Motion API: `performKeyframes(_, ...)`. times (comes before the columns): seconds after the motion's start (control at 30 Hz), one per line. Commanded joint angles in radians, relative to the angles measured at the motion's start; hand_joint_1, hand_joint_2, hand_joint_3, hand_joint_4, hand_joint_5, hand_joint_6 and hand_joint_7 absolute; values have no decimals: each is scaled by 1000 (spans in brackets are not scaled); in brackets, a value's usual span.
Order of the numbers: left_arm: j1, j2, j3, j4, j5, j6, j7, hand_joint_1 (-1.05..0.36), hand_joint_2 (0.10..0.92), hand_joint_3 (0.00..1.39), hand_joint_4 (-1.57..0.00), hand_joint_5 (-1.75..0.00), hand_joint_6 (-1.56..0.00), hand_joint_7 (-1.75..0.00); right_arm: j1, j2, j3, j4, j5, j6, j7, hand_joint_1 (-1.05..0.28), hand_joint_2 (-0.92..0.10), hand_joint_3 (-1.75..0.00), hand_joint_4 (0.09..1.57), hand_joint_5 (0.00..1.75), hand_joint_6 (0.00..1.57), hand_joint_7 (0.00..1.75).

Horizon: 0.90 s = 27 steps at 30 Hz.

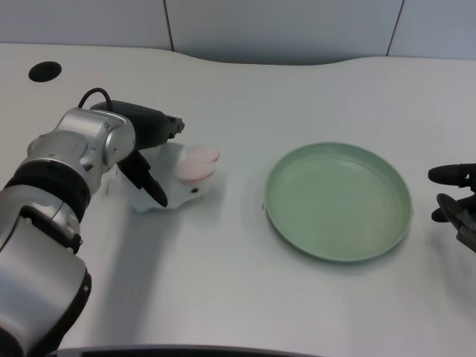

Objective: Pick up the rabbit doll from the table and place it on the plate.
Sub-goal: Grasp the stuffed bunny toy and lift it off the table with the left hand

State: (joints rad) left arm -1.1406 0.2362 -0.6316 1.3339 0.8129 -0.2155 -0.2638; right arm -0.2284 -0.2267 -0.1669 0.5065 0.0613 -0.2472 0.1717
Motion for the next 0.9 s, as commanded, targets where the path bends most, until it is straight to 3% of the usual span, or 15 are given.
performKeyframes(0.03,0,-10,-12,19,7,40,24,-1039,796,0,1,1,-21,-9,24,-3,-6,-26,14,-9,5,-228,-921,-388,367,1328,440,934)
performKeyframes(0.23,41,-20,-29,30,12,52,119,-1024,771,0,-47,-24,-42,-15,49,1,-9,-62,29,9,10,-227,-921,-385,367,1322,438,938)
performKeyframes(0.4,74,-42,-42,40,15,68,154,-983,796,11,-6,-3,-1,0,65,-1,-7,-89,32,17,12,-226,-921,-384,379,1327,438,940)
performKeyframes(0.53,92,-57,-43,44,13,80,178,-974,798,8,1,1,-6,-3,83,-1,-4,-122,24,32,3,-223,-921,-393,391,1332,434,938)
performKeyframes(0.7,101,-66,-47,50,15,105,171,-977,800,4,-22,-11,-15,-7,96,1,-8,-143,40,50,11,-215,-921,-395,399,1347,437,945)
performKeyframes(0.9,110,-66,-60,50,30,109,203,-910,768,0,-117,-54,-93,-34,130,2,-7,-189,38,65,0,-239,-921,-404,394,1372,447,965)
